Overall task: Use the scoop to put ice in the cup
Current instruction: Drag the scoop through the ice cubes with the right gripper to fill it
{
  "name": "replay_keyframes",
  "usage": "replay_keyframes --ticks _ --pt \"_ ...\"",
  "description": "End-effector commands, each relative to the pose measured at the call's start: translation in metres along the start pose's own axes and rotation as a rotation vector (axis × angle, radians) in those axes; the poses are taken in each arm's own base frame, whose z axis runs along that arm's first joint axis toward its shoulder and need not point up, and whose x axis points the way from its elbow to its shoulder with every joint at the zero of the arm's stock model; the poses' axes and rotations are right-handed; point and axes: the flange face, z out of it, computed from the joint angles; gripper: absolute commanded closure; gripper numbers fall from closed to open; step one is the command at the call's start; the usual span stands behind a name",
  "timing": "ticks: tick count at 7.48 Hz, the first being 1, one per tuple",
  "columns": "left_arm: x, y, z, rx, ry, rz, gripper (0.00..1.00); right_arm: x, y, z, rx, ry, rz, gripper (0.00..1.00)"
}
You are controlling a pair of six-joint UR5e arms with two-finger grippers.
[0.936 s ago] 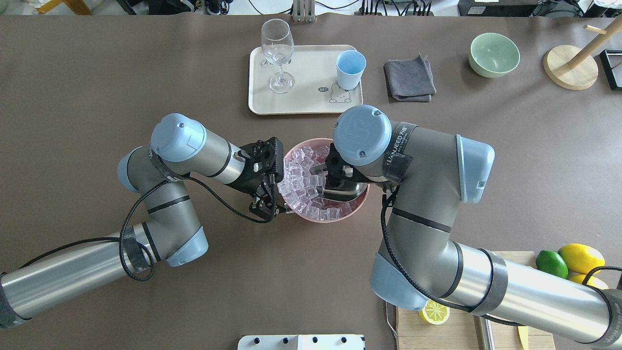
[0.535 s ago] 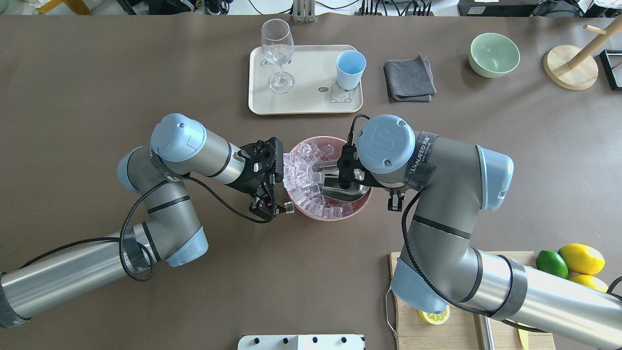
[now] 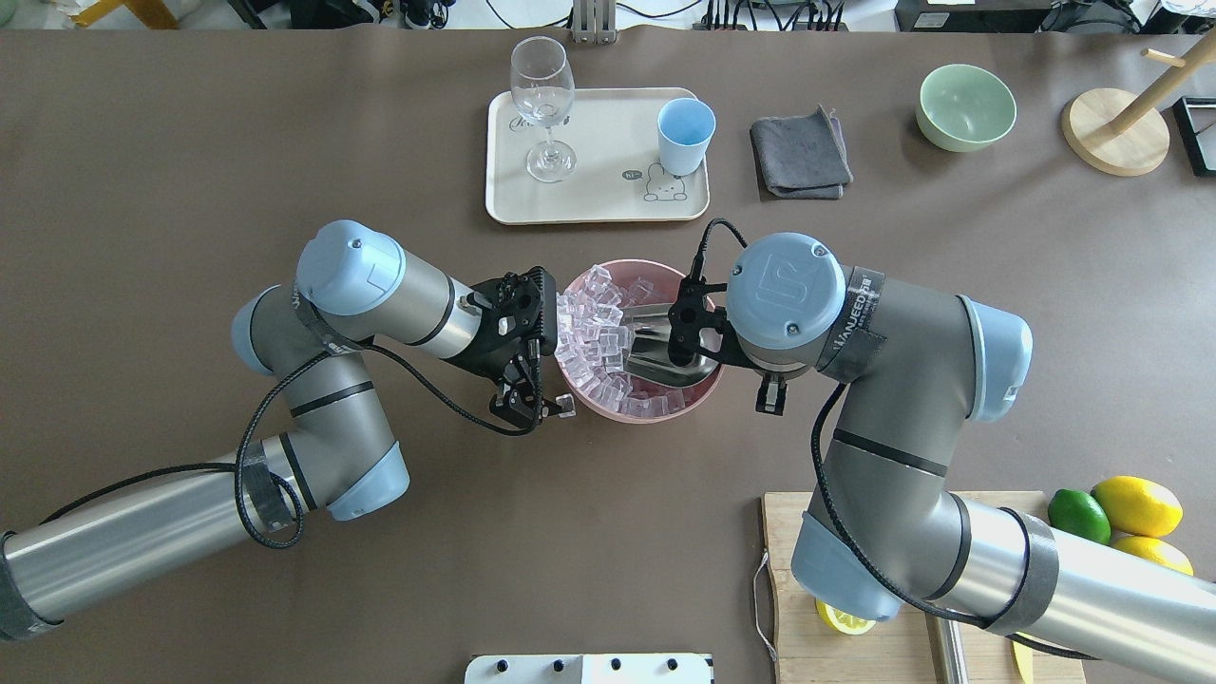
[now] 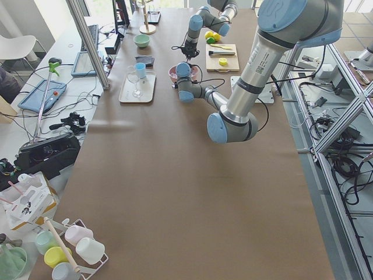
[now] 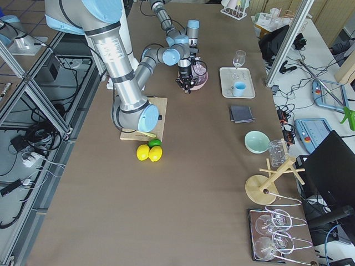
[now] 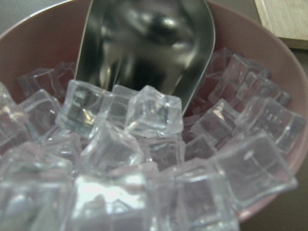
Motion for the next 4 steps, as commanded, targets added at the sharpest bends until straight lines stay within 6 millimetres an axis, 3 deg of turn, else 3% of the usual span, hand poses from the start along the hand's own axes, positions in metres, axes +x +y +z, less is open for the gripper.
replay_keyframes --ticks 1,4 --pt "0.0 -0.005 -0.001 0.006 -0.001 0.001 0.02 0.0 0.001 0.002 0.074 0.009 0.055 1.0" --pt "0.0 -0.004 -0.001 0.005 -0.001 0.001 0.02 -0.001 0.015 0.011 0.148 0.018 0.061 1.0"
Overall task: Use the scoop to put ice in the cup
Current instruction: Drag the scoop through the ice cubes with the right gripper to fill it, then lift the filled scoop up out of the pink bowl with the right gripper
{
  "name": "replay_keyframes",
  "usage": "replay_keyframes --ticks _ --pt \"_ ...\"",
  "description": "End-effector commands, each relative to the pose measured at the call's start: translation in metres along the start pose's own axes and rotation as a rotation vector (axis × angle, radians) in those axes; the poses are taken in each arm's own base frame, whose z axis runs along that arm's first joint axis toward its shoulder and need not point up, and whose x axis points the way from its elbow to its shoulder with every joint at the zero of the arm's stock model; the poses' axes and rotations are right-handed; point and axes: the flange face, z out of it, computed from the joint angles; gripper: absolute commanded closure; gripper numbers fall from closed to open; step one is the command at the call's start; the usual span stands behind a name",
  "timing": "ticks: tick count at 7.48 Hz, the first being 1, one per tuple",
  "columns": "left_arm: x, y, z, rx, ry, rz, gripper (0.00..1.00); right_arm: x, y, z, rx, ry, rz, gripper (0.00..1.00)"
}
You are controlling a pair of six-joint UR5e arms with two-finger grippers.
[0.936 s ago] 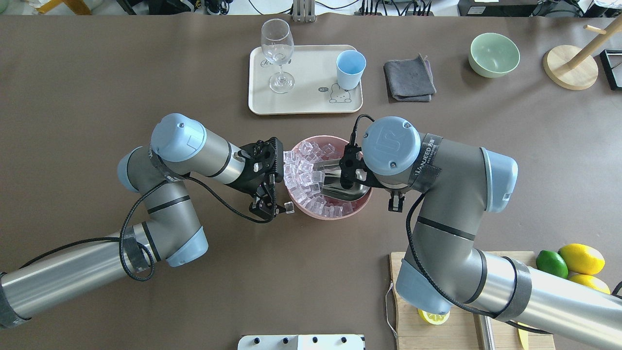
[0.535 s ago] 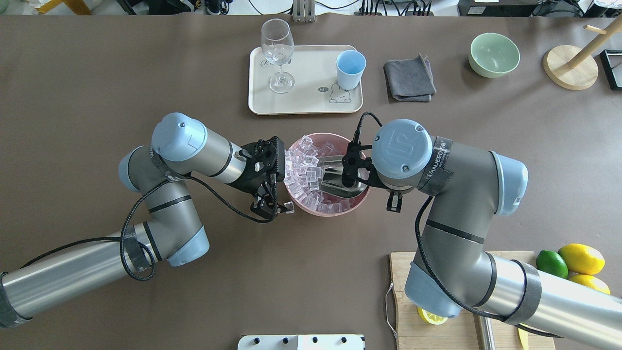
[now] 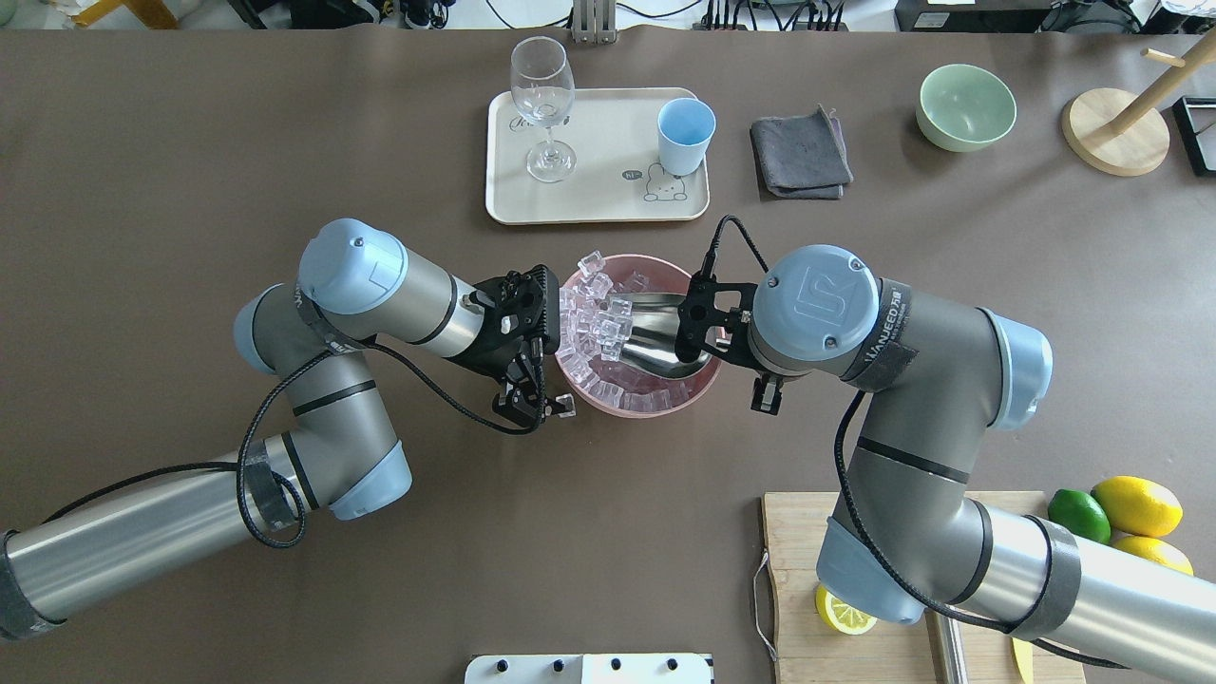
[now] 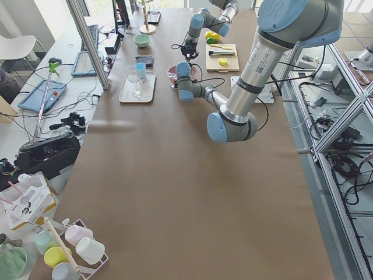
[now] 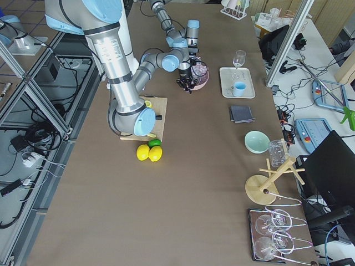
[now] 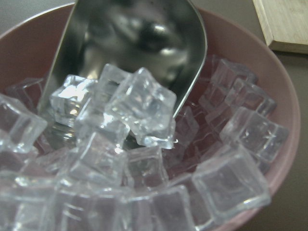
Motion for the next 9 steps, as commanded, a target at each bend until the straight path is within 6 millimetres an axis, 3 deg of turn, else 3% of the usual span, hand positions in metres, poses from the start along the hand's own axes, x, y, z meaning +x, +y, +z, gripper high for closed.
replay_keyframes --ticks 1,7,9 --pt "0.0 0.002 0.0 -0.002 0.0 -0.001 0.02 -0.004 0.017 -0.001 0.053 -0.023 0.003 1.0" --pt "0.0 0.006 0.001 -0.006 0.0 -0.002 0.02 0.044 0.06 0.0 0.159 -0.18 0.133 1.0" --pt "0.0 0.006 0.001 -0.006 0.002 -0.002 0.02 0.05 0.064 -0.001 0.159 -0.226 0.214 1.0"
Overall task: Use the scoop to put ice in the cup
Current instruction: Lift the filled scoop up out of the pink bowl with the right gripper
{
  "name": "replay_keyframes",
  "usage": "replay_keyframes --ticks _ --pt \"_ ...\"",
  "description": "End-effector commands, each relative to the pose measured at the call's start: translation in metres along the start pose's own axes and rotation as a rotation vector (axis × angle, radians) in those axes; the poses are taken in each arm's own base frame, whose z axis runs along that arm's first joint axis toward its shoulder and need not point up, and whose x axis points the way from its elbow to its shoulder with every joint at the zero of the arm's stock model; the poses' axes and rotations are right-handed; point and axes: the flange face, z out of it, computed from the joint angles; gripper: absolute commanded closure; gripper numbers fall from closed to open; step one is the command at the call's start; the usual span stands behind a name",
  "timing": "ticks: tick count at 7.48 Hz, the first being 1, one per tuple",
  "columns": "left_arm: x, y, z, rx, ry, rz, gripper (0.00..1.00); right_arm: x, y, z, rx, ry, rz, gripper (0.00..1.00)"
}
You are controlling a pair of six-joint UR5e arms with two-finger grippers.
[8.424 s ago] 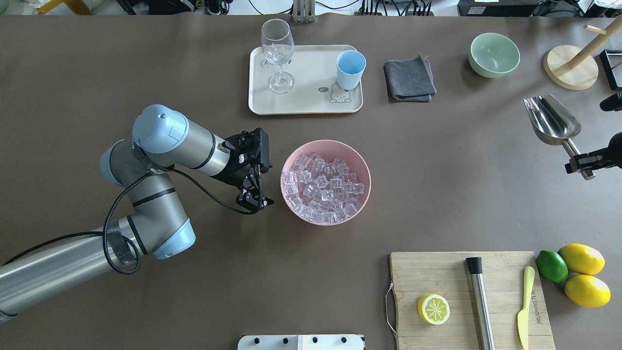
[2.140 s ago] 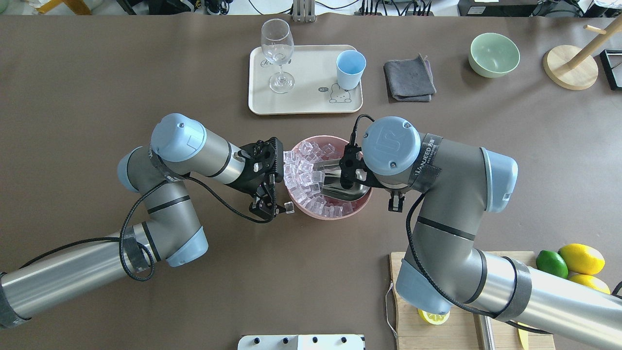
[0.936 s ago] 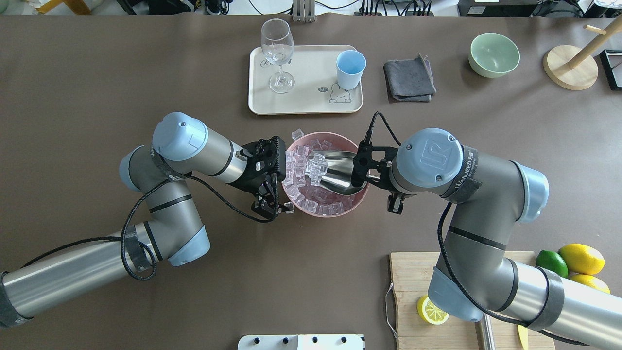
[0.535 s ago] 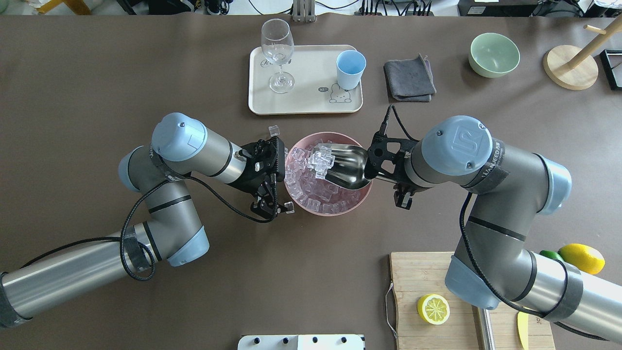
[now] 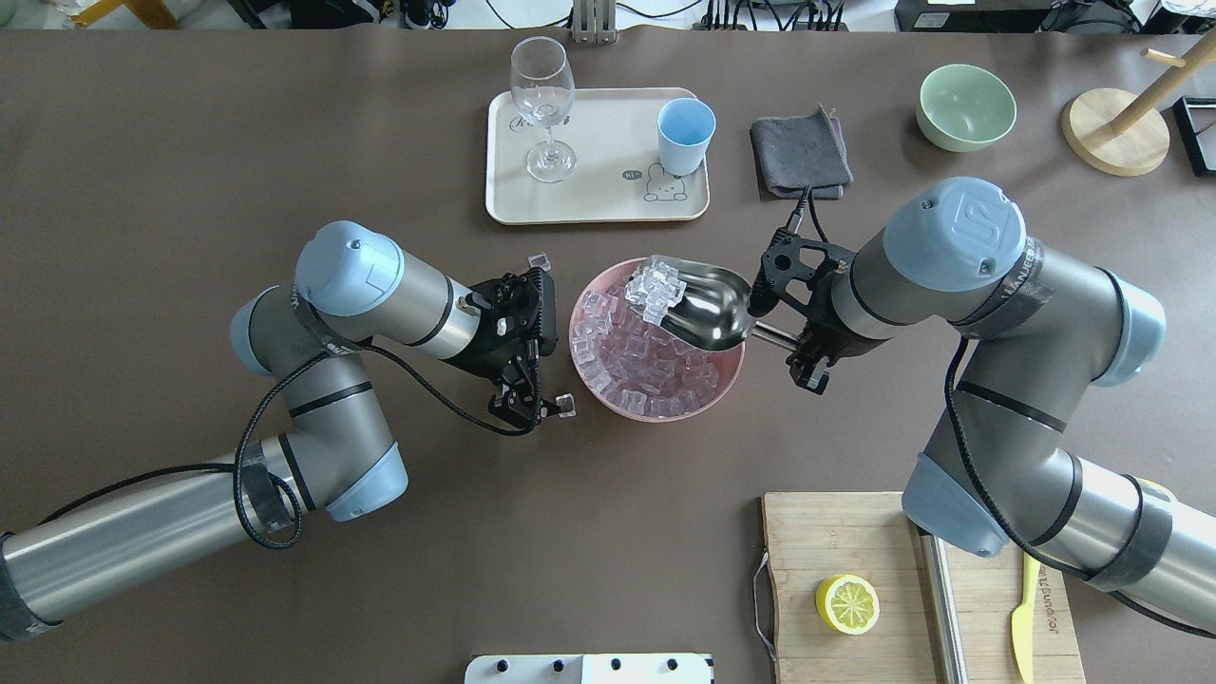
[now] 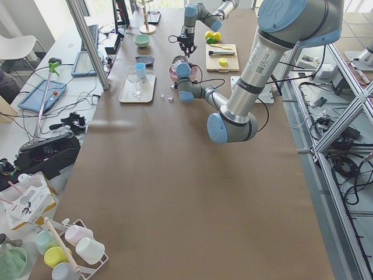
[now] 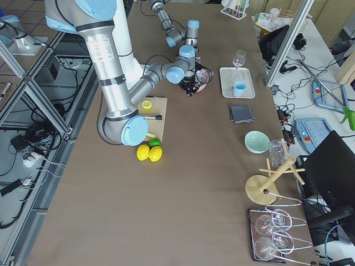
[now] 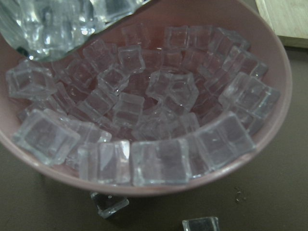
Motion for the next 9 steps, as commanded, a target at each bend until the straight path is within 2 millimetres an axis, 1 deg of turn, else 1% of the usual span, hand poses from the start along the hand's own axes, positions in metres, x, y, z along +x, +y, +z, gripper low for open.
replay_keyframes --ticks 1,2,3,4,5,6,7,8,9 --pt "0.0 0.0 0.0 0.0 0.001 0.0 0.02 0.01 0.003 -0.008 0.015 -0.055 0.103 1.0" --pt "0.0 0.001 0.0 -0.001 0.002 0.001 0.02 0.016 0.002 -0.016 0.021 -0.081 0.135 1.0" --pt "0.0 0.001 0.0 -0.001 0.002 0.001 0.02 0.03 0.005 -0.025 0.016 -0.092 0.186 1.0" --pt "-0.001 0.001 -0.001 -0.001 0.0 0.0 0.02 0.044 0.002 -0.038 -0.013 -0.101 0.244 1.0" --pt "-0.001 0.001 -0.002 0.0 -0.001 0.001 0.02 0.056 0.003 -0.046 -0.039 -0.095 0.285 1.0" --pt "-0.003 0.0 -0.003 0.002 -0.005 0.001 0.02 0.073 0.008 -0.054 -0.053 -0.079 0.325 1.0" --pt "-0.006 0.001 -0.007 0.004 -0.009 0.002 0.02 0.091 0.002 -0.066 -0.083 -0.092 0.38 1.0" --pt "-0.012 0.01 -0.015 -0.001 -0.016 -0.006 0.02 0.11 -0.007 -0.082 -0.096 -0.122 0.435 1.0" --pt "-0.011 0.017 -0.028 0.006 -0.025 -0.004 0.02 0.129 -0.018 -0.088 -0.112 -0.137 0.475 1.0"
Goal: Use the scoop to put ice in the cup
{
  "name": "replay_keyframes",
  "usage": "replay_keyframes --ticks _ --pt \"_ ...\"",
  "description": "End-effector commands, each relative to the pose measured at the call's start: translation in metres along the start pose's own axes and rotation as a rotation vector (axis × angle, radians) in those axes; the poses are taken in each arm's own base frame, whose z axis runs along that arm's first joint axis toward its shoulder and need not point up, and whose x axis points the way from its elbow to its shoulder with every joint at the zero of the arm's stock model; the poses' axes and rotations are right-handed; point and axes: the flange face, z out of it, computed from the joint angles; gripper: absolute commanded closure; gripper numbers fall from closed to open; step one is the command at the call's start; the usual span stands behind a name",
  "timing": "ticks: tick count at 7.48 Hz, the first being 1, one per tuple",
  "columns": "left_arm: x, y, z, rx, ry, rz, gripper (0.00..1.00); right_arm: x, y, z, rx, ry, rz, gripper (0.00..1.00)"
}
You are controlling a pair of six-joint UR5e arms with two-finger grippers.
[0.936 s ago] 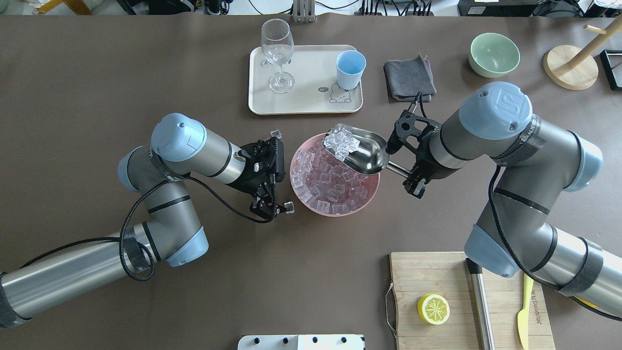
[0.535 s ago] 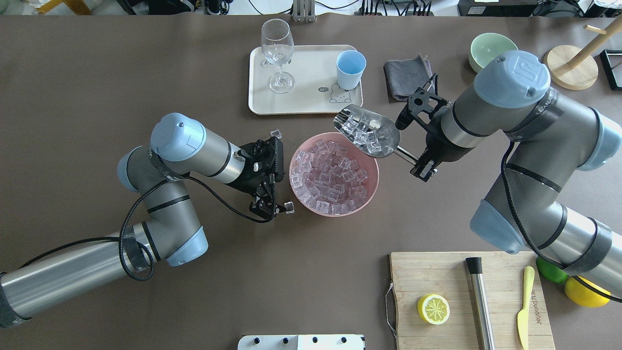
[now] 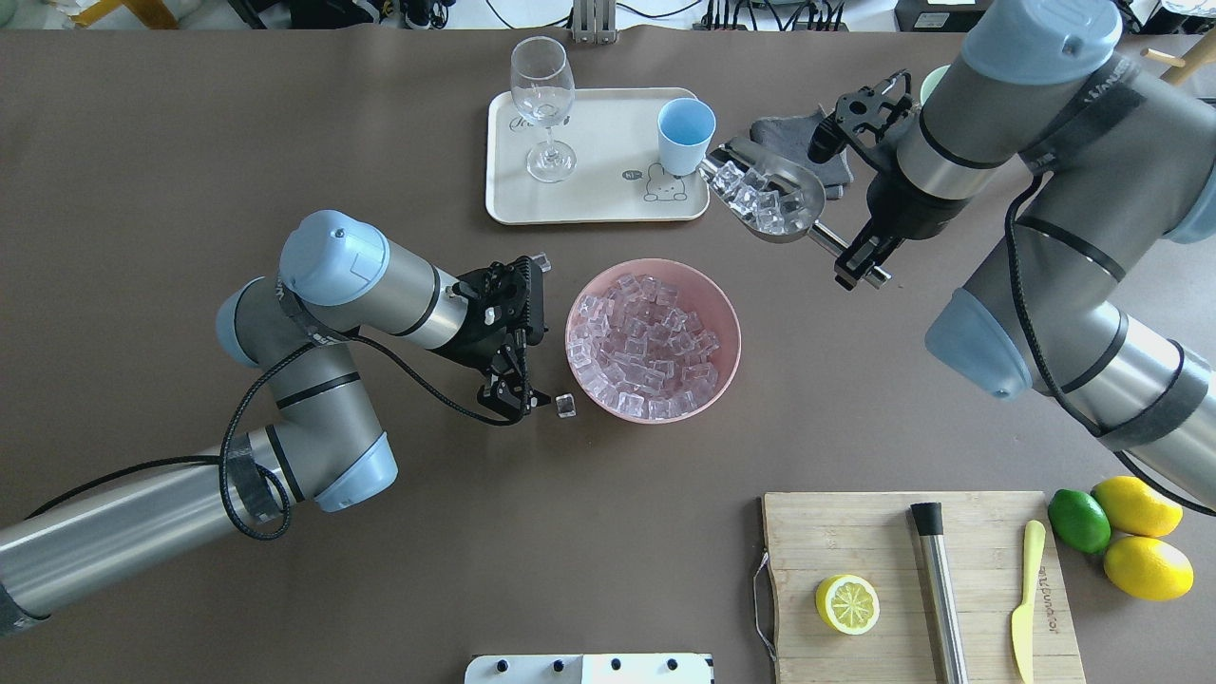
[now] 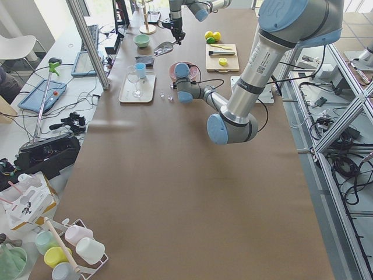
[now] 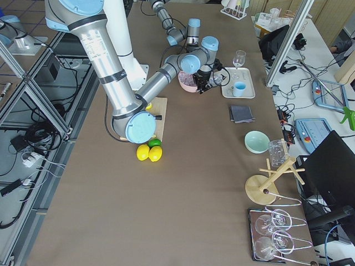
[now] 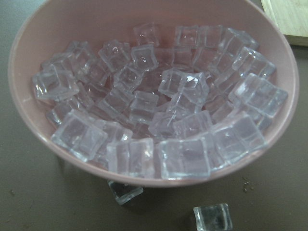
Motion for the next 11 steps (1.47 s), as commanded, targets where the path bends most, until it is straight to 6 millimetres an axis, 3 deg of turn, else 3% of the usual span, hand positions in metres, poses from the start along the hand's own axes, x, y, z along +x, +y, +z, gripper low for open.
replay_keyframes --ticks 1,2,4,6,7,8,9,11 --pt "0.004 0.026 -0.031 0.005 -0.017 -0.003 0.02 0.039 -0.038 -0.026 -0.056 -0.04 0.13 1.0" --pt "0.011 0.033 -0.042 0.008 -0.015 0.001 0.02 0.048 -0.048 -0.03 -0.082 -0.05 0.168 1.0" --pt "-0.005 0.051 -0.064 -0.021 0.013 0.037 0.02 0.056 -0.093 -0.029 -0.152 -0.049 0.184 1.0" --pt "-0.006 0.036 -0.081 -0.097 0.016 -0.007 0.02 0.062 -0.128 -0.034 -0.225 -0.043 0.185 1.0" --pt "-0.003 0.019 -0.082 -0.133 -0.008 -0.032 0.02 0.065 -0.139 -0.033 -0.258 -0.029 0.172 1.0" --pt "-0.001 0.015 -0.08 -0.149 -0.028 -0.038 0.02 0.067 -0.151 -0.034 -0.295 -0.014 0.165 1.0" --pt "0.003 0.013 -0.085 -0.152 -0.034 -0.119 0.02 0.068 -0.162 -0.034 -0.337 -0.005 0.132 1.0" --pt "0.004 0.023 -0.106 -0.161 -0.07 -0.345 0.02 0.073 -0.161 -0.031 -0.393 0.015 0.118 1.0"
